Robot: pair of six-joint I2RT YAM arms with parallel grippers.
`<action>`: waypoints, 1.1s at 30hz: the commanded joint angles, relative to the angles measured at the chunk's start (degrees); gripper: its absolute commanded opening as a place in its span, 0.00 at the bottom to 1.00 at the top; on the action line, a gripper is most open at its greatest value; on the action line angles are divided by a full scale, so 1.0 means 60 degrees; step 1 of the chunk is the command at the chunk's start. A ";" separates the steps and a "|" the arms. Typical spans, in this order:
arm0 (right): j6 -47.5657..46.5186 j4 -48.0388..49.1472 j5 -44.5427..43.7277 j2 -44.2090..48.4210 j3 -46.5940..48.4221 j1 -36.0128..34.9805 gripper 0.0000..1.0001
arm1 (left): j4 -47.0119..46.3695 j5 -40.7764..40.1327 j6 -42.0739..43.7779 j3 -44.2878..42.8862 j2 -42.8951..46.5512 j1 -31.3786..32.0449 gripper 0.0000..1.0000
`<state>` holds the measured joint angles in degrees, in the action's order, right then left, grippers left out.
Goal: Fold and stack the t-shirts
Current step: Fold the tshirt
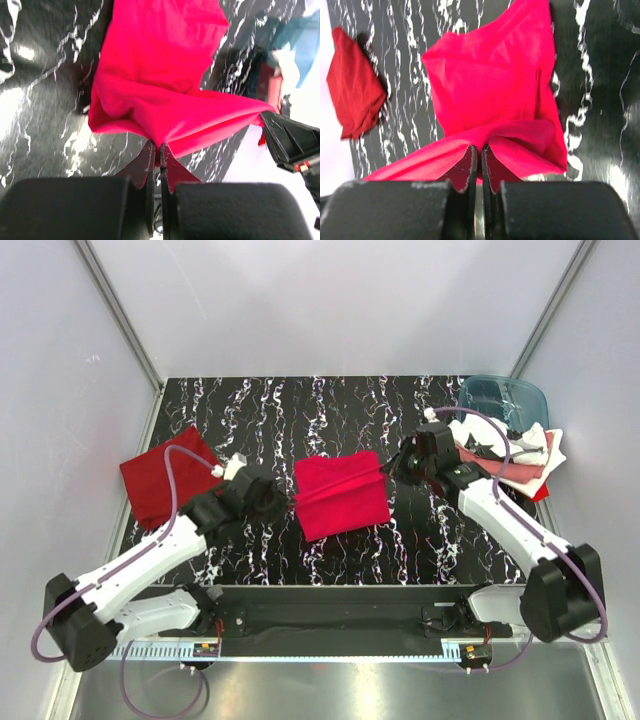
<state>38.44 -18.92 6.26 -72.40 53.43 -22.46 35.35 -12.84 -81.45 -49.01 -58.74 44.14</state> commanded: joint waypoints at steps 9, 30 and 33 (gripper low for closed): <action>-0.0267 0.2637 -0.1703 -0.2608 0.1699 0.0242 0.00 | -0.0383 0.0909 0.1358 -0.1556 -0.2615 -0.2316 0.00; -0.1953 0.2070 -0.0739 -0.6111 0.4235 0.0286 0.67 | -0.4325 0.2945 0.5929 -0.2819 -0.5960 -0.4207 0.99; -0.1690 0.1908 -0.0064 -0.6185 0.3885 0.0286 0.69 | -0.4646 0.2990 0.5739 -0.1721 -0.5141 -0.4193 0.99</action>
<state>27.94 -5.65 0.73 -111.28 77.17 -20.62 14.04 2.68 -47.55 -62.59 -96.49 18.90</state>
